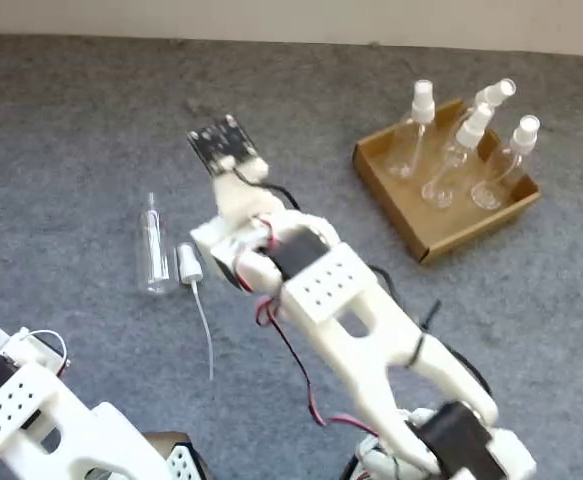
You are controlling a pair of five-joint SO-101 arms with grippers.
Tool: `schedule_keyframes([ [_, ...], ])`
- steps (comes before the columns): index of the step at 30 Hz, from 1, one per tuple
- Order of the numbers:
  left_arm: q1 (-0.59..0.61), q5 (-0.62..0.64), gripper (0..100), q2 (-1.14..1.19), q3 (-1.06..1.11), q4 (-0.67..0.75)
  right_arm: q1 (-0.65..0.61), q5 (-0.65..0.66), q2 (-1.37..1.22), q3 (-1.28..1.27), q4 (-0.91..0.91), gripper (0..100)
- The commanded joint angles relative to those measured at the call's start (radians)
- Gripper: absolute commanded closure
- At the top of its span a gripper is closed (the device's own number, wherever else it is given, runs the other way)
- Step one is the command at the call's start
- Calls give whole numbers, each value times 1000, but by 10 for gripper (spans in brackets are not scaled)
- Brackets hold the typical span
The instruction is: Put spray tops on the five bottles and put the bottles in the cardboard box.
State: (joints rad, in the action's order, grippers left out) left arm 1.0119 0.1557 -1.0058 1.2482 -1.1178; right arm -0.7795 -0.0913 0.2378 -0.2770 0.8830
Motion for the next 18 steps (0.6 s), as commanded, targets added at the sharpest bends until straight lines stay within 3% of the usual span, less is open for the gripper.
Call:
schedule_keyframes([
  [1, 2, -6, 995, 1, -7, 21, -8, -101, -99, 266, 124, 988],
  [4, 2, -6, 995, 1, -7, 21, -16, -133, -208, 444, 222, 975],
  [10, -13, -6, 995, 1, -7, 20, -77, -135, -415, 708, 383, 821],
  [18, -42, -6, 995, 1, -5, 20, -130, -135, -653, 880, 401, 724],
])
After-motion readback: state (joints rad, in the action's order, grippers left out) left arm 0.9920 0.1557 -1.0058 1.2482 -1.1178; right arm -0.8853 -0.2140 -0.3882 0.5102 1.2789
